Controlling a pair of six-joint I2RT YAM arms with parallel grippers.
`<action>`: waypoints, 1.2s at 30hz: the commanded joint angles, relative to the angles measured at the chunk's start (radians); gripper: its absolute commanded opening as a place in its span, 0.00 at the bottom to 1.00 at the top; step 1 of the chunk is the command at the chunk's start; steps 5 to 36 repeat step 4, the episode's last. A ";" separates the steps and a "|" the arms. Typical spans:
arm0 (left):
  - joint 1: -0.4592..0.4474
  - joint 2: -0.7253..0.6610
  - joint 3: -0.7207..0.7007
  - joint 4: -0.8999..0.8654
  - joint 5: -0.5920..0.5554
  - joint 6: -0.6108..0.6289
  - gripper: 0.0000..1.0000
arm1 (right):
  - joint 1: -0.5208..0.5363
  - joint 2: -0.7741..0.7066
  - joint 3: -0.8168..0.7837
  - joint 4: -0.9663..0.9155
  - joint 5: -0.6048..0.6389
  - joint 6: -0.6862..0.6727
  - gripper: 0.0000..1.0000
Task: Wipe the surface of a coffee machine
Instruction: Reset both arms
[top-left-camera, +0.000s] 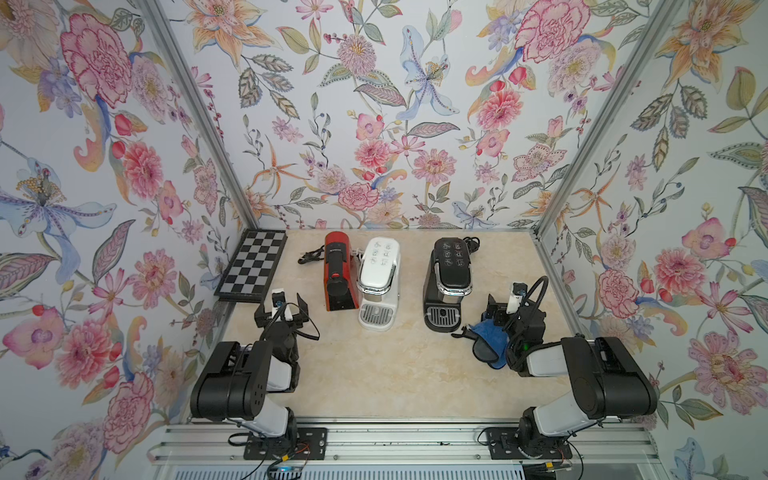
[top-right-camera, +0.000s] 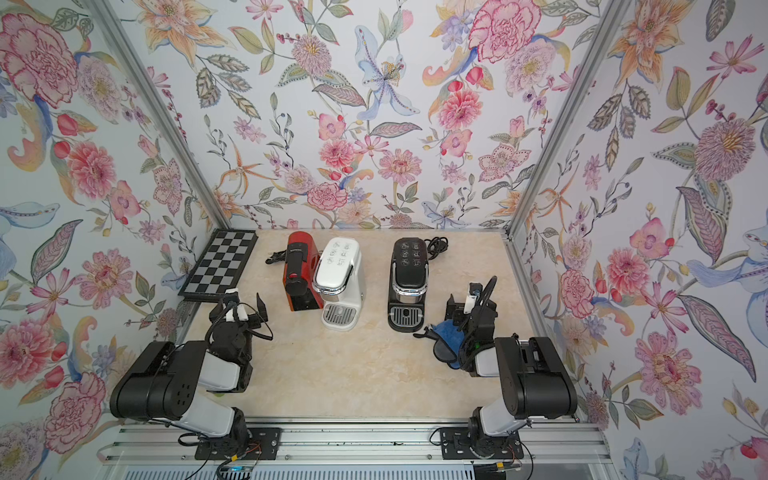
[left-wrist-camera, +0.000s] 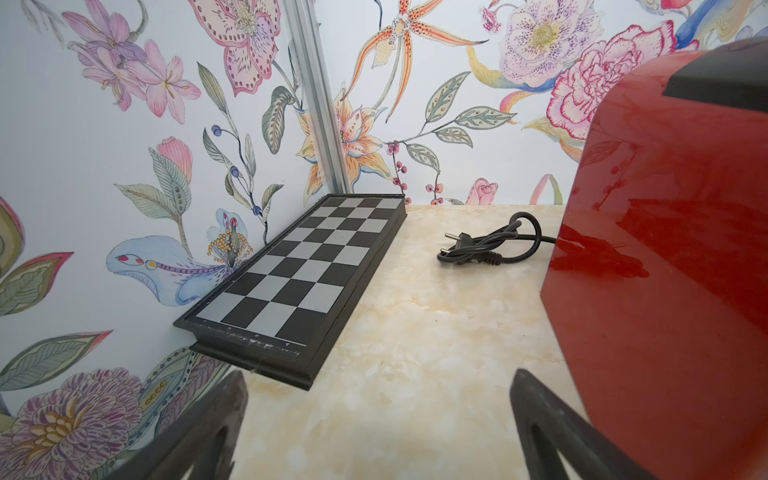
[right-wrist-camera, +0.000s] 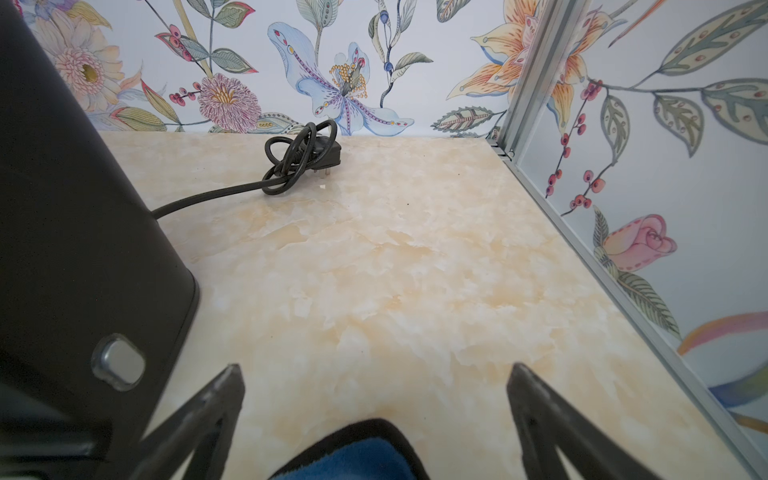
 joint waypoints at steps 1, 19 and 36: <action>-0.008 0.005 0.014 0.012 0.003 0.020 0.99 | 0.007 0.000 0.005 0.026 0.013 -0.020 1.00; -0.008 0.005 0.014 0.016 0.001 0.019 0.99 | 0.007 0.000 0.004 0.027 0.013 -0.018 1.00; -0.008 0.005 0.014 0.016 0.001 0.019 0.99 | 0.007 0.000 0.004 0.027 0.013 -0.018 1.00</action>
